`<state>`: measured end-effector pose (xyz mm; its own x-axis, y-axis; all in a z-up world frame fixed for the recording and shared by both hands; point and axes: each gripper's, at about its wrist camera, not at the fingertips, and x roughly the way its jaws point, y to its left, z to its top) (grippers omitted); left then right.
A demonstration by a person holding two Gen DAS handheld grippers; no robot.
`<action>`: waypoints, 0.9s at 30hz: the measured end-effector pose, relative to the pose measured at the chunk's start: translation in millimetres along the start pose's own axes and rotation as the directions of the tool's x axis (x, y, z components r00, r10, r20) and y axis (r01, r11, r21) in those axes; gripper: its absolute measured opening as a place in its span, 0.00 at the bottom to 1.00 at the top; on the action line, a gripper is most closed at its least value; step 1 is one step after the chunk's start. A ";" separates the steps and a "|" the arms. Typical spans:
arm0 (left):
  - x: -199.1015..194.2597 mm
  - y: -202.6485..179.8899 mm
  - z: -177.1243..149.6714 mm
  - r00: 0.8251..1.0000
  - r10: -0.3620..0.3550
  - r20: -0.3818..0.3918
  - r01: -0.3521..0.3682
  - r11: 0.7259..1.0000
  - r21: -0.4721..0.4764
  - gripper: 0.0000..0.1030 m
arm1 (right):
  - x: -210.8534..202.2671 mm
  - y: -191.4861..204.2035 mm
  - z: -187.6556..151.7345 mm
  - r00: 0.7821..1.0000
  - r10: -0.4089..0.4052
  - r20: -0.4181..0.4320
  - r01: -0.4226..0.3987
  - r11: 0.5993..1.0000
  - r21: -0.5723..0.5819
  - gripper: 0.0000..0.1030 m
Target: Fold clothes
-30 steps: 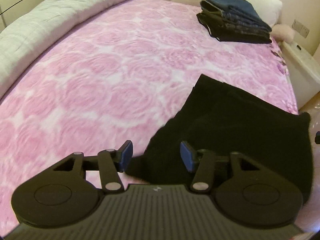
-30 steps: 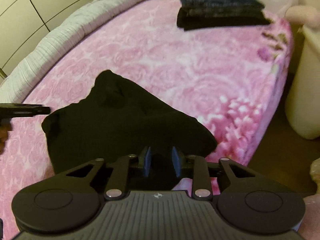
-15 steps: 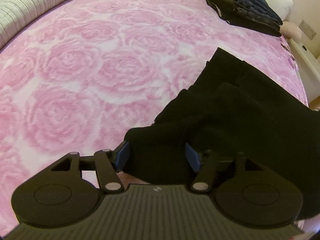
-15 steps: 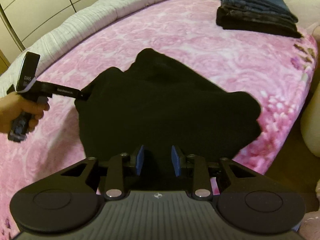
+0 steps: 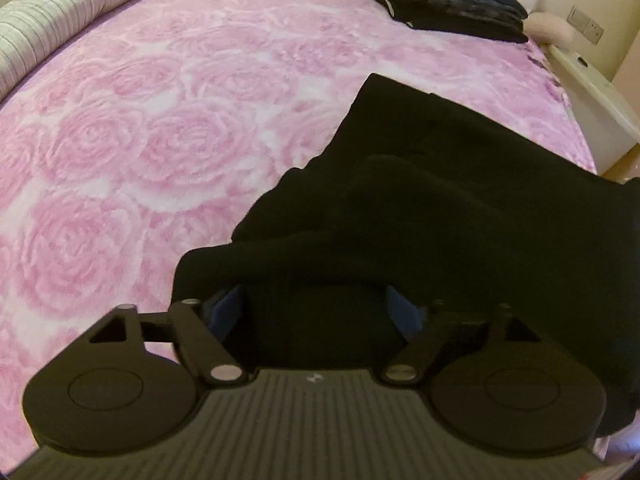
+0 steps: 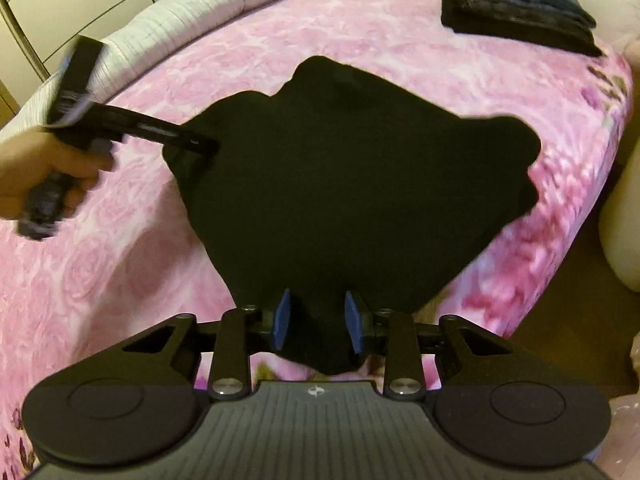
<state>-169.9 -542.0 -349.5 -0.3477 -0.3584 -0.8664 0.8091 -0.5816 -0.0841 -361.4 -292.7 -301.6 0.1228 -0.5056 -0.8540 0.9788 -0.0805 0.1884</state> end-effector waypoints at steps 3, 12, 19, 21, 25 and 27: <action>-21.1 0.9 0.2 1.000 0.017 -0.006 -0.017 1.000 -0.007 0.67 | -2.1 -7.0 -4.6 0.999 -0.010 -0.045 0.012 0.999 0.041 0.41; -93.2 -70.3 -24.0 0.994 -0.099 0.037 0.089 0.973 0.212 0.61 | -46.1 2.7 -18.4 1.000 0.016 -0.014 -0.014 0.993 0.120 0.56; -70.7 -126.6 -13.5 0.968 -0.249 -0.006 0.229 0.881 0.415 0.63 | -12.7 8.6 -30.1 0.996 0.079 0.031 -0.078 0.996 -0.041 0.65; -58.4 -129.1 -5.6 0.961 -0.277 -0.023 0.262 0.873 0.411 0.63 | 0.9 5.2 -29.6 0.991 0.115 0.071 -0.107 0.989 -0.105 0.65; -32.4 -135.5 12.2 0.956 -0.286 -0.065 0.284 0.850 0.443 0.63 | 17.6 -14.6 -20.2 0.968 0.214 0.132 -0.204 0.975 -0.089 0.65; -18.4 -143.6 17.1 0.960 -0.266 -0.087 0.275 0.838 0.471 0.64 | 21.7 -27.5 -17.8 0.945 0.285 0.159 -0.286 0.958 -0.020 0.70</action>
<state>-287.9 -464.4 -313.1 -0.5078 -0.1256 -0.8523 0.3594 -0.9300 -0.0771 -382.7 -286.2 -333.9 0.3691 -0.6374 -0.6764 0.9060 0.0846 0.4148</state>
